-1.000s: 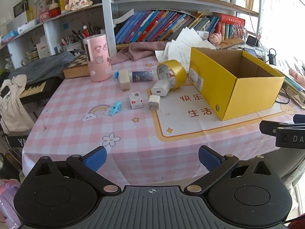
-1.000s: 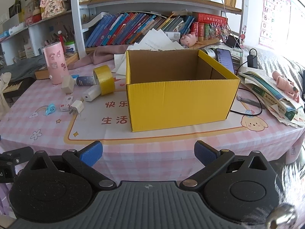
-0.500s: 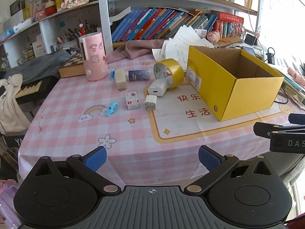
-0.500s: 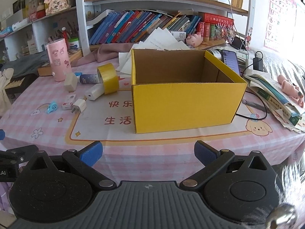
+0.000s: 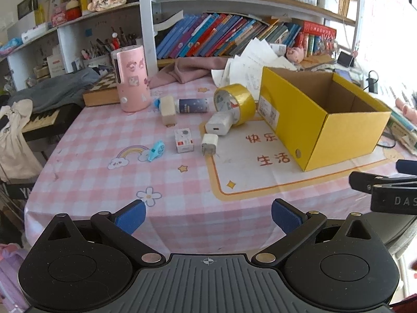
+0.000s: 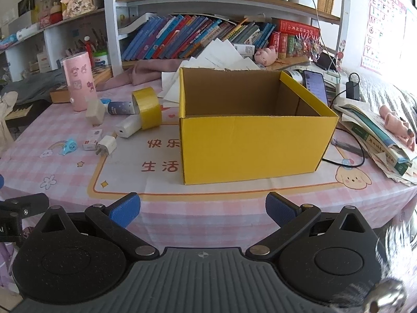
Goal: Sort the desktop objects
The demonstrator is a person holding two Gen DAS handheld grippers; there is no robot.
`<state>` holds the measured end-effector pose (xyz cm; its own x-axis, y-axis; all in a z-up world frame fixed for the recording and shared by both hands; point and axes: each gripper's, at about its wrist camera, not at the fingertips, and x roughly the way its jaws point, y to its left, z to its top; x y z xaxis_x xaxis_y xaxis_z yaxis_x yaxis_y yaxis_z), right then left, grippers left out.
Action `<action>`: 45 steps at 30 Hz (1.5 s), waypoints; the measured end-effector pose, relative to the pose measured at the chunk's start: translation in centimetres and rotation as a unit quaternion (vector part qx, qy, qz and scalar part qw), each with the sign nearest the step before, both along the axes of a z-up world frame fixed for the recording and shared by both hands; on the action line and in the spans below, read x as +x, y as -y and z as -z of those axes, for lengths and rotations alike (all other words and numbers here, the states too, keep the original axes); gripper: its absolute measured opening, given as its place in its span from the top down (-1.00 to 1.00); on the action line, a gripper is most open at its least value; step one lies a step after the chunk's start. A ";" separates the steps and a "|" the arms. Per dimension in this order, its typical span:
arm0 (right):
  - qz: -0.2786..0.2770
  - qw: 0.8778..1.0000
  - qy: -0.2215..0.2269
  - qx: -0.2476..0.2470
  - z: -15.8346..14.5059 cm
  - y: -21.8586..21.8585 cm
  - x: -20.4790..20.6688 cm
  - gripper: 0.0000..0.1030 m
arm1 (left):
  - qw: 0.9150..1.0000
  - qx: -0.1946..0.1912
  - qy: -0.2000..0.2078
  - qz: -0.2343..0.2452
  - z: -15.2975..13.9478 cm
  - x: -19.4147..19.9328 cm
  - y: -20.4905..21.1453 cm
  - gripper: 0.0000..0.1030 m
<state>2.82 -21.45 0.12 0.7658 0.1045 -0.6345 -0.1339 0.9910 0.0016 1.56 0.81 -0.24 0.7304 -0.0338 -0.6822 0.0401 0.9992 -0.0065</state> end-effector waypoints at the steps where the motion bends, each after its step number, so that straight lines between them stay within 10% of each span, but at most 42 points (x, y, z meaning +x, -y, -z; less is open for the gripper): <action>1: 0.000 1.000 0.001 0.001 0.0 0.0 0.0 -1.00 | 1.000 -0.003 0.000 0.002 0.0 0.0 0.0 -1.00; 45: -0.020 1.000 -0.018 -0.002 0.3 -0.3 -1.1 -0.87 | 1.000 -0.019 -0.010 0.009 0.9 -1.4 -0.2 -1.00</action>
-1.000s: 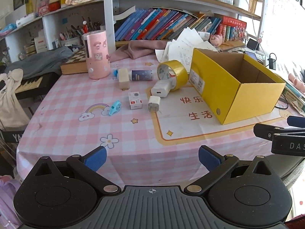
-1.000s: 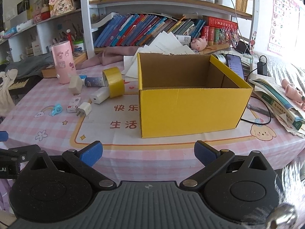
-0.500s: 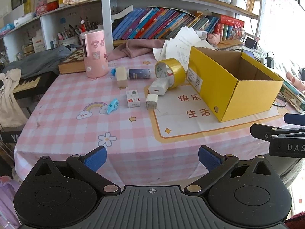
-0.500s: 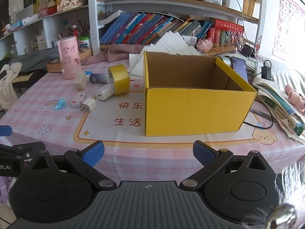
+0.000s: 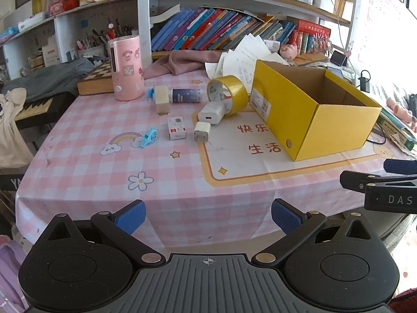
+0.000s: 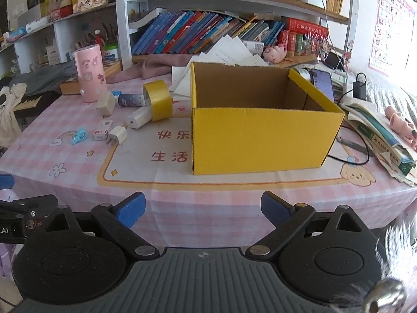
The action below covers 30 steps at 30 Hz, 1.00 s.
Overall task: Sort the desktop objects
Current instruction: 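Move both tools forward toward the small objects on the table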
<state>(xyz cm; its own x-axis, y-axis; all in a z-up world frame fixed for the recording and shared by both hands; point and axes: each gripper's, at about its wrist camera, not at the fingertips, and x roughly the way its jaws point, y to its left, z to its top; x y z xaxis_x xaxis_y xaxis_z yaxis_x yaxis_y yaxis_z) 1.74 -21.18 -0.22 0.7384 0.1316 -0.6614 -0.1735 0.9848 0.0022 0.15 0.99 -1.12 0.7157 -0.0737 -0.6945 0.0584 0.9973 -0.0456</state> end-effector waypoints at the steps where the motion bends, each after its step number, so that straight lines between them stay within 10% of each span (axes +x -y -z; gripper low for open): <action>1: 0.000 1.000 -0.004 0.001 0.1 0.0 0.0 -0.85 | 1.000 0.000 0.001 0.001 0.0 -0.1 0.0 -1.00; 9: -0.014 1.000 -0.017 0.008 0.3 -1.0 0.1 -0.56 | 1.000 0.003 0.005 -0.007 0.0 -0.9 -0.9 -0.99; 30: -0.125 0.992 -0.001 -0.010 0.3 -7.6 4.4 -0.54 | 0.995 -0.018 -0.019 -0.095 1.2 0.8 -6.1 -0.98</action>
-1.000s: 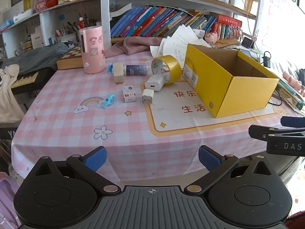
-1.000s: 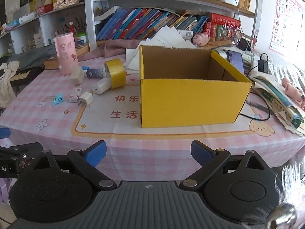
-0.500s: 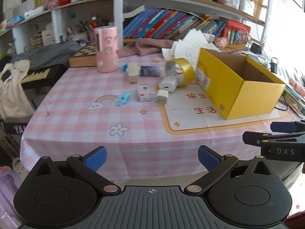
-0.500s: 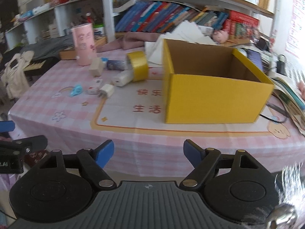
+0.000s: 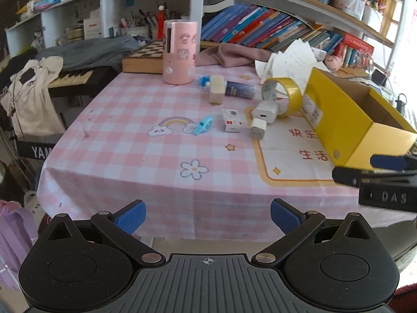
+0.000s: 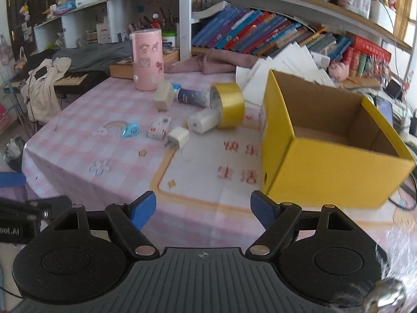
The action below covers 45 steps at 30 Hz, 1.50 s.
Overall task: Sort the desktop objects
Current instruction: 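Move both tools forward toward the small objects on the table, then close the right tool on the yellow tape roll while the left tool grasps the light-blue whistle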
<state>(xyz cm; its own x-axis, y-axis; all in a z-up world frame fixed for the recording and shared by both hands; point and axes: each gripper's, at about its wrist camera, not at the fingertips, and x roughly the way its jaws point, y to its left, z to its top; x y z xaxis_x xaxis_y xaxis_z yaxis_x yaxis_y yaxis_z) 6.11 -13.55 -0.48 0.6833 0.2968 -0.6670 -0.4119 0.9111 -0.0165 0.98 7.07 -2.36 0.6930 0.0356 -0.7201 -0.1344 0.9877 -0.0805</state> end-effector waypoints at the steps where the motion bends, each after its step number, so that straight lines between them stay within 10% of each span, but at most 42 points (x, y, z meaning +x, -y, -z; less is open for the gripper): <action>1: -0.002 1.000 0.002 -0.001 0.0 -0.3 0.7 -0.54 | 1.000 0.002 0.001 -0.004 0.0 0.5 -0.2 -0.98; 21: -0.014 0.999 0.023 -0.021 -0.6 -4.9 16.9 -0.49 | 1.000 0.013 -0.006 -0.022 1.4 12.6 -0.9 -0.75; 39: -0.040 0.995 0.011 -0.086 2.3 -7.0 22.0 -0.45 | 0.998 0.030 -0.045 -0.023 4.5 19.2 -0.9 -0.28; 45: -0.036 0.994 0.000 -0.100 2.6 -7.3 23.3 0.24 | 0.999 0.027 -0.036 -0.012 4.4 19.7 -0.6 0.08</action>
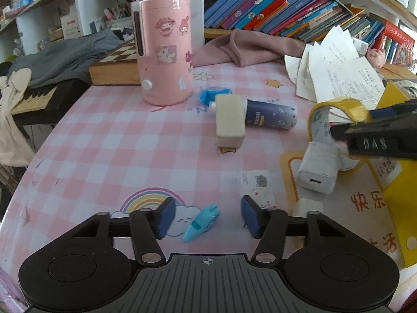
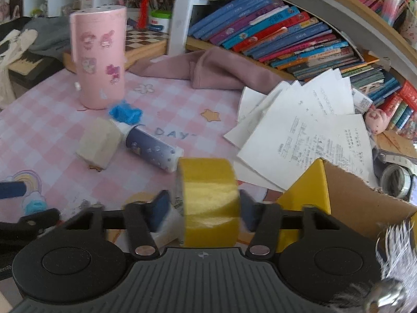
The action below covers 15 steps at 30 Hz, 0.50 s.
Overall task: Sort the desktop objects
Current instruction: 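Close the right tool on the yellow tape roll while the left tool grasps the light-blue whistle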
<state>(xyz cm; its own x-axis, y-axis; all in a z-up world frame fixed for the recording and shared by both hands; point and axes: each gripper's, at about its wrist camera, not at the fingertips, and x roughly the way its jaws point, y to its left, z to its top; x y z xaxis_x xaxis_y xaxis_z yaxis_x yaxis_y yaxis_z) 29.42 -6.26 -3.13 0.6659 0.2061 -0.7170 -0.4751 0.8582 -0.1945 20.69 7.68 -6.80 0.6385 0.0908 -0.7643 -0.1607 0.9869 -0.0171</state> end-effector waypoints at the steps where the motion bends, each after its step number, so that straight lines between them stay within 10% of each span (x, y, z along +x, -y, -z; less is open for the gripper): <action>1: 0.002 1.000 0.000 0.007 -0.2 0.2 0.2 0.24 | 1.000 -0.001 -0.001 0.002 0.0 0.0 0.1 0.27; 5: 0.031 0.997 -0.016 0.072 -1.2 1.6 1.2 0.25 | 1.000 -0.010 -0.017 0.000 0.4 0.1 -0.3 0.67; 15: 0.045 0.988 0.015 0.147 -4.2 2.8 0.7 0.26 | 1.000 -0.005 0.013 -0.006 -0.8 -0.9 -0.6 0.67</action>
<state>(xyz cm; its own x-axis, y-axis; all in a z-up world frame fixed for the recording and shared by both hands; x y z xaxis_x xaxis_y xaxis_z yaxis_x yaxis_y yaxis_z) 30.14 -9.03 1.03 0.7105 0.3422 -0.6149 -0.3927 0.9179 0.0571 19.76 8.28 -5.99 0.6572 0.0917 -0.7481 -0.1728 0.9845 -0.0312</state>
